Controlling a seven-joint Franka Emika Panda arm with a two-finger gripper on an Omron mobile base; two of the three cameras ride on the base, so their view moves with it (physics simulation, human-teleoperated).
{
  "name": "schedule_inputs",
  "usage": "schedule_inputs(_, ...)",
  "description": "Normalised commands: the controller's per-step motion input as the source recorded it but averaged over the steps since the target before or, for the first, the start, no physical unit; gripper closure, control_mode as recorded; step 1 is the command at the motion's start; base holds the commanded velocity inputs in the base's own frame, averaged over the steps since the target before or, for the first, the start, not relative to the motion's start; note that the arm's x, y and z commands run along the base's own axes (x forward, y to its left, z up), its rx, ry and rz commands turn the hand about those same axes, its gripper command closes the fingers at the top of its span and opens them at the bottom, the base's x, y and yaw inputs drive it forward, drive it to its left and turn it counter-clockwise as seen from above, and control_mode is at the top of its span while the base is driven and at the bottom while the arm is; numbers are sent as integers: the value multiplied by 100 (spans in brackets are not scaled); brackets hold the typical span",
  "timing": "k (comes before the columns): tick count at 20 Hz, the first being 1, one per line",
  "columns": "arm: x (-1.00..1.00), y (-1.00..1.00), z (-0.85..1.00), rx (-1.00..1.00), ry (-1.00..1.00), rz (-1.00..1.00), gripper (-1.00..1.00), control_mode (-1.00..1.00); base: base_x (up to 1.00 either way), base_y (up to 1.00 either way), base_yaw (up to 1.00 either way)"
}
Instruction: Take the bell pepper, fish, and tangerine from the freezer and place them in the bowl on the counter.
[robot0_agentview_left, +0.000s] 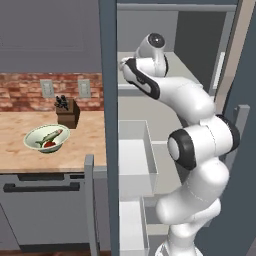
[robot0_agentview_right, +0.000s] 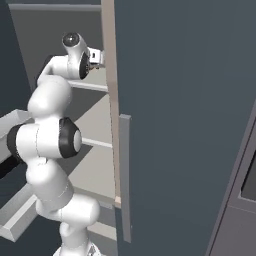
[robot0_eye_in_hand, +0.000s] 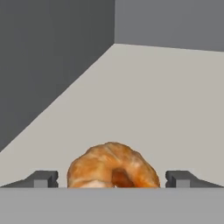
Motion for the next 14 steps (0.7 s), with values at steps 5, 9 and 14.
schedule_inputs(5,19,3,-22,0,-1,0,100,-100,0,0,0)
schedule_inputs(9,0,0,-1,0,-2,0,100,-100,0,0,0)
schedule_inputs(14,-53,-2,0,0,-17,0,100,-100,0,0,0)
